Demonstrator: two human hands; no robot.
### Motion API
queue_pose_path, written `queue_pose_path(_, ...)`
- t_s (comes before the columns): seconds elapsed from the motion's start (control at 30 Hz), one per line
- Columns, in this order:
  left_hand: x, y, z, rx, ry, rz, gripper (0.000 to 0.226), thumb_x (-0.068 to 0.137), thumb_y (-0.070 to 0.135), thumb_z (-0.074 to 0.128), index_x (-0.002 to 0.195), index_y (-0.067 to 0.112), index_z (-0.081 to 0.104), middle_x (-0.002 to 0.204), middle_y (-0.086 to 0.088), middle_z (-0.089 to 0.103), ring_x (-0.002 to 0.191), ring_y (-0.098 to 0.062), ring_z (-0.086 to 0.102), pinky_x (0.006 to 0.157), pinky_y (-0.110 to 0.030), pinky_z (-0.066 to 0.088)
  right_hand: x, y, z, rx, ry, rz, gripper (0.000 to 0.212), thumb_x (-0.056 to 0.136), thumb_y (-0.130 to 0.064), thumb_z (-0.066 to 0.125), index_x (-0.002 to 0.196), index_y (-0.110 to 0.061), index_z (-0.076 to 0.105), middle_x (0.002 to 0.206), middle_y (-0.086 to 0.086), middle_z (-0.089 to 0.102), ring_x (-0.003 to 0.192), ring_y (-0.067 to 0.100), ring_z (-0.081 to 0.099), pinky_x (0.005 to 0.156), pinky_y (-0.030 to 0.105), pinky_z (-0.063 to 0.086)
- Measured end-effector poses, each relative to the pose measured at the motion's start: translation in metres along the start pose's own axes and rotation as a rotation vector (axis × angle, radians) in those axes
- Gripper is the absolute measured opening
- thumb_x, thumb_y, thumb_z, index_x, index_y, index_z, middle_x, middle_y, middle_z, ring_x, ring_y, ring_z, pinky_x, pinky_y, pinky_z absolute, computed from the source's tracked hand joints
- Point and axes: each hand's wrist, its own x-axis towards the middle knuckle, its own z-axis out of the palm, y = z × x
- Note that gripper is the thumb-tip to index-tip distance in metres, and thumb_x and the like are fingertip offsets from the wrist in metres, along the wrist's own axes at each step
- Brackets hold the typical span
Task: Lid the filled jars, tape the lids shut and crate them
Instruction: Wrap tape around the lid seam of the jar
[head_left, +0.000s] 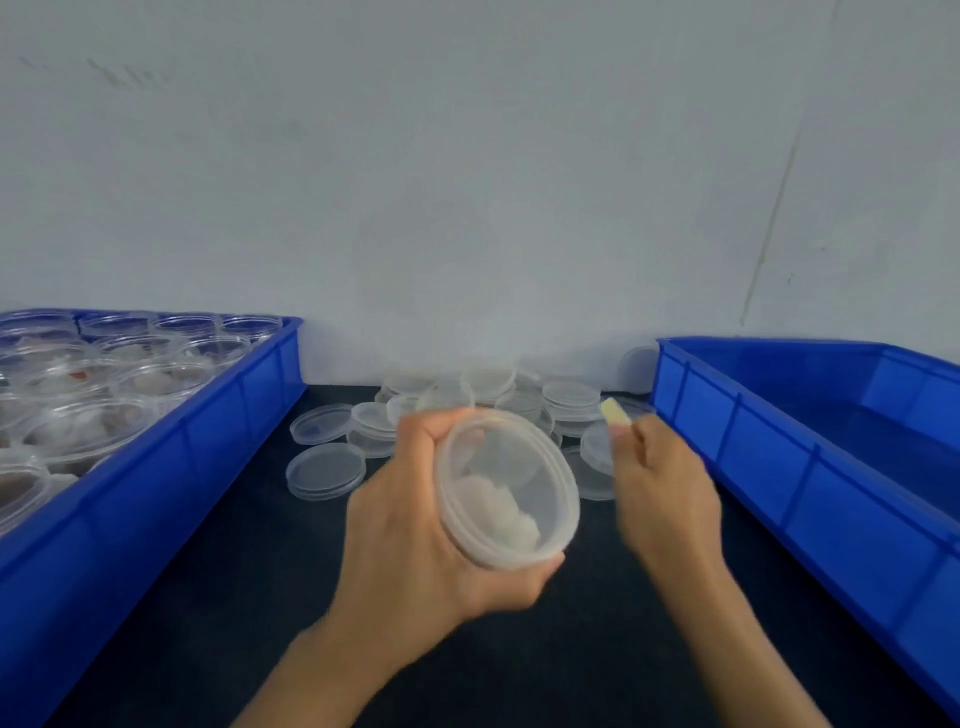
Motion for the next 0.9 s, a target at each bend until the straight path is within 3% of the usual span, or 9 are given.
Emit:
queue_pose_path(0.13,0.019,-0.017,-0.005,0.053,0.112,-0.007,0.09,0.042,0.064,0.075,0.118,0.034,0.037,0.115,0.033,0.051,0.103,0.01,0.053,0.081,-0.006,0.044,-0.022,-0.01,0.027,-0.026,-0.14,-0.192,0.032,0.099,-0.043,0.034,0.072,-0.025,0.039,0.061,-0.008,0.049,0.052,0.006,0.045,0.049,0.026,0.026)
queue_pose_path(0.2,0.017,-0.024,-0.005,0.059,0.114,-0.026,0.092,0.042,0.064,0.077,0.118,0.034,0.037,0.114,0.037,0.049,0.103,0.012,0.051,0.081,-0.003,0.041,-0.02,-0.011,0.032,-0.018,-0.149,-0.208,0.033,0.098,-0.043,0.035,0.071,-0.024,0.039,0.06,-0.007,0.049,0.052,0.007,0.044,0.049,0.026,0.027)
queue_pose_path(0.33,0.015,-0.036,-0.003,0.076,0.118,-0.048,0.092,0.043,0.054,0.085,0.119,0.031,0.038,0.11,0.029,0.051,0.106,0.008,0.051,0.079,-0.002,0.041,-0.026,-0.007,0.041,-0.078,-0.168,-0.238,0.042,0.096,-0.052,0.038,0.064,-0.026,0.035,0.055,-0.006,0.047,0.049,0.009,0.041,0.049,0.025,0.031)
queue_pose_path(0.5,0.014,-0.041,-0.001,0.065,0.12,-0.089,0.091,0.042,0.067,0.074,0.118,0.033,0.036,0.109,0.031,0.05,0.103,0.009,0.052,0.076,-0.009,0.043,-0.033,-0.004,0.06,-0.129,-0.194,-0.36,0.043,0.096,-0.043,0.041,0.061,-0.019,0.031,0.053,-0.004,0.039,0.05,0.015,0.034,0.053,0.027,0.027)
queue_pose_path(0.67,0.013,-0.049,-0.001,0.06,0.137,-0.113,0.089,0.039,0.067,0.074,0.115,0.041,0.034,0.106,0.033,0.05,0.101,0.013,0.052,0.073,-0.009,0.041,-0.042,-0.001,0.083,-0.22,-0.331,-0.5,0.03,0.101,-0.029,0.03,0.086,-0.015,0.05,0.084,0.002,0.061,0.079,0.022,0.054,0.073,0.03,0.034)
queue_pose_path(0.8,0.014,-0.057,-0.001,0.003,0.149,-0.162,0.088,0.039,0.067,0.075,0.112,0.042,0.034,0.108,0.039,0.048,0.102,0.014,0.052,0.071,-0.006,0.044,-0.049,0.003,0.097,-0.419,-0.471,-0.579,0.031,0.103,-0.025,0.028,0.123,-0.011,0.047,0.123,0.006,0.048,0.111,0.025,0.043,0.099,0.038,0.034)
queue_pose_path(0.83,0.014,-0.058,-0.001,-0.034,0.16,-0.177,0.088,0.039,0.066,0.077,0.112,0.04,0.036,0.108,0.039,0.049,0.101,0.013,0.052,0.073,-0.004,0.044,-0.048,0.003,0.097,-0.347,-0.486,-0.53,0.03,0.103,-0.026,0.031,0.124,-0.012,0.046,0.123,0.003,0.045,0.112,0.024,0.041,0.1,0.037,0.033)
queue_pose_path(0.9,0.015,-0.06,-0.002,-0.131,0.186,-0.216,0.087,0.039,0.062,0.08,0.112,0.036,0.04,0.106,0.035,0.052,0.1,0.009,0.056,0.076,-0.008,0.046,-0.044,-0.002,0.084,0.064,-0.464,-0.357,0.021,0.103,-0.025,0.037,0.115,-0.018,0.052,0.117,-0.005,0.05,0.108,0.017,0.046,0.098,0.031,0.036)
